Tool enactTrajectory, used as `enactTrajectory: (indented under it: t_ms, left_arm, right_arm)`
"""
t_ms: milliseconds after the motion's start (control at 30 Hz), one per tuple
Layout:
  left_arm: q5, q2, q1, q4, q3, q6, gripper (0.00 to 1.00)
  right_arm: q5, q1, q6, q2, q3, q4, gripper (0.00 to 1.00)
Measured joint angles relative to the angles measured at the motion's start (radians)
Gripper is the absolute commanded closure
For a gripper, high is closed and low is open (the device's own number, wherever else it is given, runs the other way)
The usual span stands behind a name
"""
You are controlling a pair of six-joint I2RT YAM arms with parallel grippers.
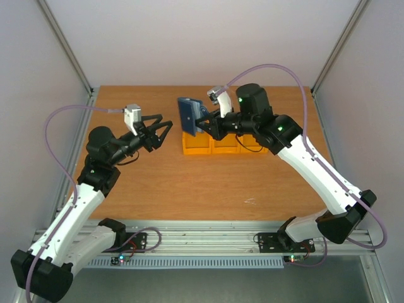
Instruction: Take the credit cards out of the card holder
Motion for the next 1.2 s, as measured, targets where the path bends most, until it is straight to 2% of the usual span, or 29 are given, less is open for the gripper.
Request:
enactTrajectory:
  t_ms: [100,200,267,333,467,733,800,900,1033,1100,1200]
  left_arm:
    - [0.000,0.005,0.003,-0.064,-0.016,0.113,0.34]
    - [0.044,0.004,-0.001,-0.114,-0.018,0.195,0.32]
    - [0.042,0.004,-0.003,-0.136,-0.019,0.213,0.28]
    - [0.032,0.004,-0.003,-0.153,-0.019,0.216,0.19]
    - [0.031,0.004,-0.003,-0.169,-0.019,0.207,0.02]
    - [-0.002,0.005,-0.005,-0.171,-0.029,0.165,0.03]
    - [-0.024,0.005,-0.005,-0.169,-0.030,0.144,0.06]
    - [-0.050,0.005,-0.005,-0.163,-0.030,0.113,0.15]
    - [-0.055,0.003,-0.006,-0.158,-0.032,0.093,0.48]
    - [-0.048,0.003,-0.006,-0.155,-0.037,0.077,0.58]
    - [0.000,0.004,-0.004,-0.128,-0.046,0.072,0.87]
  right_arm:
    - [0.375,0.086,0.058,0.014,0.026,-0.125,0.99]
    - [0.658,0.202,0.093,0.061,0.087,-0.230,0.99]
    - [0.808,0.268,0.106,0.100,0.131,-0.278,0.99]
    - [0.903,0.314,0.113,0.134,0.168,-0.309,0.99]
    - [0.993,0.364,0.125,0.198,0.227,-0.339,0.99]
    - [0.991,0.398,0.120,0.274,0.308,-0.369,0.99]
    - [0.957,0.402,0.114,0.274,0.308,-0.369,0.99]
    - [0.908,0.402,0.101,0.261,0.303,-0.365,0.99]
    - [0.855,0.399,0.075,0.195,0.241,-0.320,0.99]
    - [0.804,0.398,0.060,0.146,0.193,-0.288,0.99]
    - [0.716,0.394,0.037,0.085,0.139,-0.247,0.99]
